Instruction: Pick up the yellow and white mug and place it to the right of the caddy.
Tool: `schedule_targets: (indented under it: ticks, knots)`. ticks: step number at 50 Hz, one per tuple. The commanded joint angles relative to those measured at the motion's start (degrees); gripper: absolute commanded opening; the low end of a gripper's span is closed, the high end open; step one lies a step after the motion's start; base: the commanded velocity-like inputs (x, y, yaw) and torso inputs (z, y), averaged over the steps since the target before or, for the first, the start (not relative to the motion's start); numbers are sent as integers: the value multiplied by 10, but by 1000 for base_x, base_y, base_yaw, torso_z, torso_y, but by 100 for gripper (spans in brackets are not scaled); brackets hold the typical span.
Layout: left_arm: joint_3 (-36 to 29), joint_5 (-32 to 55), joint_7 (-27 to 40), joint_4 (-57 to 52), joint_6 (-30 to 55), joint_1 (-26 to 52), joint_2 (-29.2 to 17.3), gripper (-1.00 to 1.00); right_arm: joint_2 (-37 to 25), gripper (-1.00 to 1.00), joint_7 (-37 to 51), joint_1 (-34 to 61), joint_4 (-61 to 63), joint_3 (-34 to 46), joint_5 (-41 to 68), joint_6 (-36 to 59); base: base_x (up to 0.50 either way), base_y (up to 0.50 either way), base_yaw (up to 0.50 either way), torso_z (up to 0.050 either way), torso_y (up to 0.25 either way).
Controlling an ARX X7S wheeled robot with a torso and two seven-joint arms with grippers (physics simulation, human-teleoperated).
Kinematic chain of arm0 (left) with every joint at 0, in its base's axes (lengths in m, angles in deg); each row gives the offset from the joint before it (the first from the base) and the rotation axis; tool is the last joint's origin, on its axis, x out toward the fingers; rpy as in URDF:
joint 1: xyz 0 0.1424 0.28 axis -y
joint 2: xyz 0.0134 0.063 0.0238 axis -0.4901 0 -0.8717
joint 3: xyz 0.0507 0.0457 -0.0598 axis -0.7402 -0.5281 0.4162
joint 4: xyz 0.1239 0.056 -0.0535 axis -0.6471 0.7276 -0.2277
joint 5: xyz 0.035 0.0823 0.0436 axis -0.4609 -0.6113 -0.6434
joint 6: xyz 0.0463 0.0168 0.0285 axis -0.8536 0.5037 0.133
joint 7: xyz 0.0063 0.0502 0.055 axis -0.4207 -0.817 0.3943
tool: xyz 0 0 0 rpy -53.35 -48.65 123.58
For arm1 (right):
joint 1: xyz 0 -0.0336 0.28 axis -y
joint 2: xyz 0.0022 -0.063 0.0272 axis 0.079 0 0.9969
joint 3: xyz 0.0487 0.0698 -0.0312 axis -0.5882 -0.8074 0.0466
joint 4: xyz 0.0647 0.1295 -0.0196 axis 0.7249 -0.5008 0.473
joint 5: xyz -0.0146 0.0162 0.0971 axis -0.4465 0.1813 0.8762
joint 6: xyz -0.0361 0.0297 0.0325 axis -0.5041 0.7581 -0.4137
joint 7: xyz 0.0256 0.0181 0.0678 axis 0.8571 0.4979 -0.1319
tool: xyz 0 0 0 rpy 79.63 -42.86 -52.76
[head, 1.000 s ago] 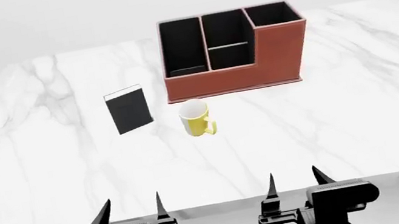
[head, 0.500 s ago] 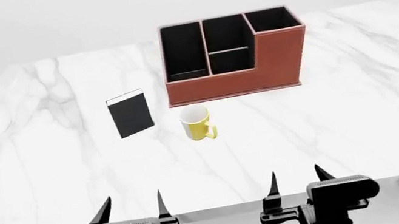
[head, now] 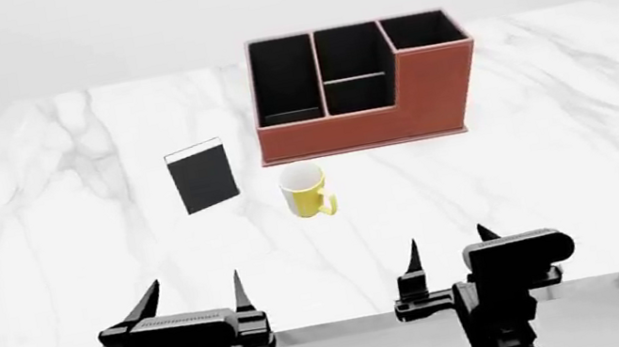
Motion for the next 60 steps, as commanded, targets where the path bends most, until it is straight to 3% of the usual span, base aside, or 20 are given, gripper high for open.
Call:
schedule_targets:
  ticks: [1,14,24,60]
  knots:
    - [-2,8,4,-30,54,33,-13,100,-11,100,-7,48,12,7,12,53,0,0,0,28,0]
    - [-17,10,5,-61,122,86,-23,100,-24,100,-27,112,-8,14,28,95,0,0,0,8,0]
    - [-21,11,7,-56,116,88,-26,100,-25,100,-29,112,-14,14,38,91,60,-7,0,0,0]
    - [-23,21,23,-68,113,85,-38,100,-33,100,-19,110,-14,29,44,82,357,-133,0,0,0]
